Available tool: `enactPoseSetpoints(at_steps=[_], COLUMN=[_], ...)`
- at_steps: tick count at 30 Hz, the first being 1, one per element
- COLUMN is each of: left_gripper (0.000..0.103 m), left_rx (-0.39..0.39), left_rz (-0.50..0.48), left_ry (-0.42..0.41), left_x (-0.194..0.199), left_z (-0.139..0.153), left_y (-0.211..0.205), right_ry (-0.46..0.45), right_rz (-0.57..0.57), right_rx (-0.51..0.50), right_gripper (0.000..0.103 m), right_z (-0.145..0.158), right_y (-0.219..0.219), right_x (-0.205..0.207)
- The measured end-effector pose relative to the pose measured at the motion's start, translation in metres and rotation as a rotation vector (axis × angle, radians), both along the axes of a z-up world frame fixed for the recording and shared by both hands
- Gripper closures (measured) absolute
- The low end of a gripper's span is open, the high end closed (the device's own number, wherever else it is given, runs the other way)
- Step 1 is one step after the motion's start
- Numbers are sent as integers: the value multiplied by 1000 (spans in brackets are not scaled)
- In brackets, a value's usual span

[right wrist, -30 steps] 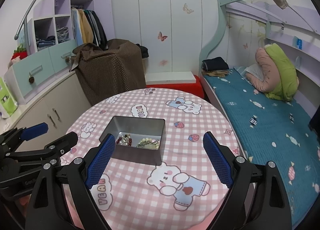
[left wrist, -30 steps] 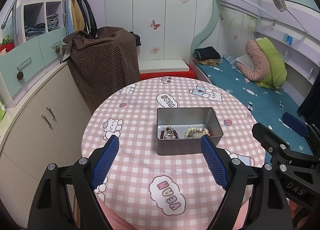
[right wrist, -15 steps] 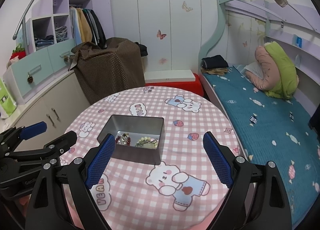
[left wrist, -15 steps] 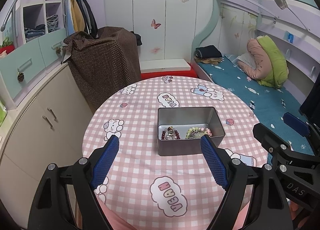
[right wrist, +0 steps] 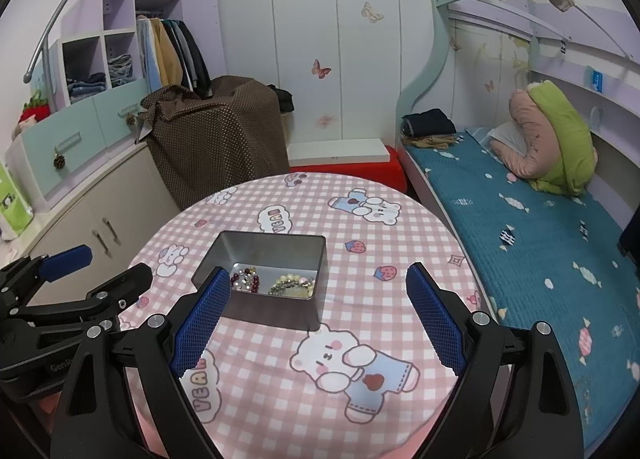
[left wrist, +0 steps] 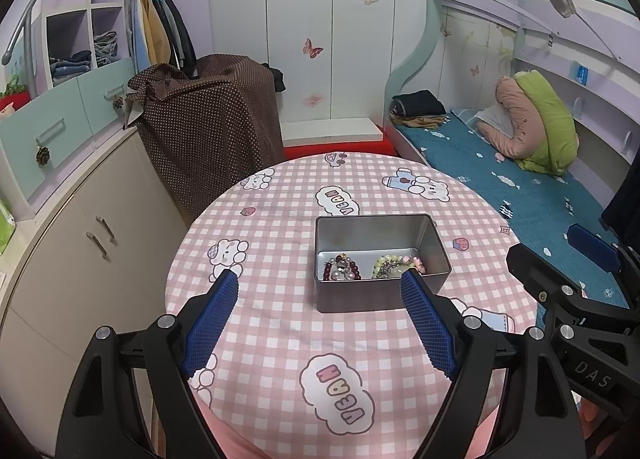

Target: Organize jewelry

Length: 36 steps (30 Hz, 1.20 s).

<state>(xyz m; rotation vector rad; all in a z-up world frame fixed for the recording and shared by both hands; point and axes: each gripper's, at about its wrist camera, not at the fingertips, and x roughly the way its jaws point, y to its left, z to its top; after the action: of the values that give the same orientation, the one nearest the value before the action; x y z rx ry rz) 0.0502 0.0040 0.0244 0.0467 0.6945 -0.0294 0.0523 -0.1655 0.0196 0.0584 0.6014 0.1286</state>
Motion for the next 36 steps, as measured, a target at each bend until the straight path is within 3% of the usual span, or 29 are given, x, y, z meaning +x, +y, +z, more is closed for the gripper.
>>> enactPoseSetpoints(at_steps=[36], left_gripper=[22], left_rx=[3], left_rz=[11], left_ry=[-4], left_x=[-1], left_z=[2], left_y=[2], right_ry=[3], right_rz=[3], right_rx=[3], right_gripper=[16], right_z=[0], right_y=[0], right_x=[1])
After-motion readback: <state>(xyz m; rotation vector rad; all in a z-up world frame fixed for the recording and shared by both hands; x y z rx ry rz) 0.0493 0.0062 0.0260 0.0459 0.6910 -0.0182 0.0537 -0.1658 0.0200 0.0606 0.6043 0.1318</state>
